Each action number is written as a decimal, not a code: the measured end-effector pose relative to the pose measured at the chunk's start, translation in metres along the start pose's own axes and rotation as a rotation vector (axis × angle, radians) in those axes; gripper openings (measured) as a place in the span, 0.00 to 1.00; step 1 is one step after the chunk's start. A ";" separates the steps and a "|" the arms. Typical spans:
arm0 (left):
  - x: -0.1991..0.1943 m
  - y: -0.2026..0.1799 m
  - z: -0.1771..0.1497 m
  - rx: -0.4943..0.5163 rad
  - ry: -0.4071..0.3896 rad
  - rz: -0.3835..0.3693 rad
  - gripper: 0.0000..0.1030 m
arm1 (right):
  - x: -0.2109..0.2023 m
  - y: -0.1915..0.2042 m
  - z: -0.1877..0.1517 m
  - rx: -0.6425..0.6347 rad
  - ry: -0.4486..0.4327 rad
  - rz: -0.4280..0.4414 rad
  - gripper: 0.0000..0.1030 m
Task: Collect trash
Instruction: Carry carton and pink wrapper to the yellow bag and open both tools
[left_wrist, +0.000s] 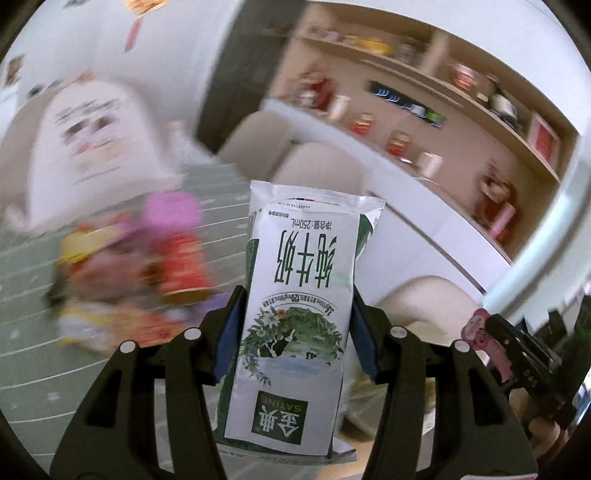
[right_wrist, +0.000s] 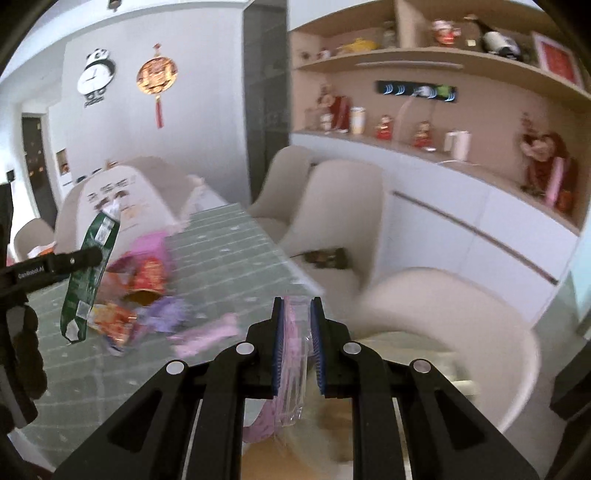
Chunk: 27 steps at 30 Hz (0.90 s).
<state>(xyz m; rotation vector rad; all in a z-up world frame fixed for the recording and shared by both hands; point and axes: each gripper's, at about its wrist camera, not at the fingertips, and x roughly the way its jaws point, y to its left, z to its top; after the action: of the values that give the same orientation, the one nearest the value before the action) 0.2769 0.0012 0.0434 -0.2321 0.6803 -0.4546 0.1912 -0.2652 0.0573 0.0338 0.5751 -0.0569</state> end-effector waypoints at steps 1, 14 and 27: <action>0.007 -0.020 -0.001 0.013 0.003 -0.030 0.49 | -0.004 -0.021 -0.003 0.008 -0.008 -0.009 0.15; 0.137 -0.206 -0.032 -0.046 0.070 -0.209 0.49 | -0.027 -0.213 -0.044 0.120 0.004 -0.087 0.15; 0.186 -0.210 -0.089 -0.057 0.239 -0.176 0.60 | 0.005 -0.253 -0.058 0.195 0.028 -0.035 0.15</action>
<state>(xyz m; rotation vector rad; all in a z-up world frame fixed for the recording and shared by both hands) 0.2776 -0.2772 -0.0530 -0.2958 0.9117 -0.6381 0.1477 -0.5155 0.0016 0.2141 0.5965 -0.1462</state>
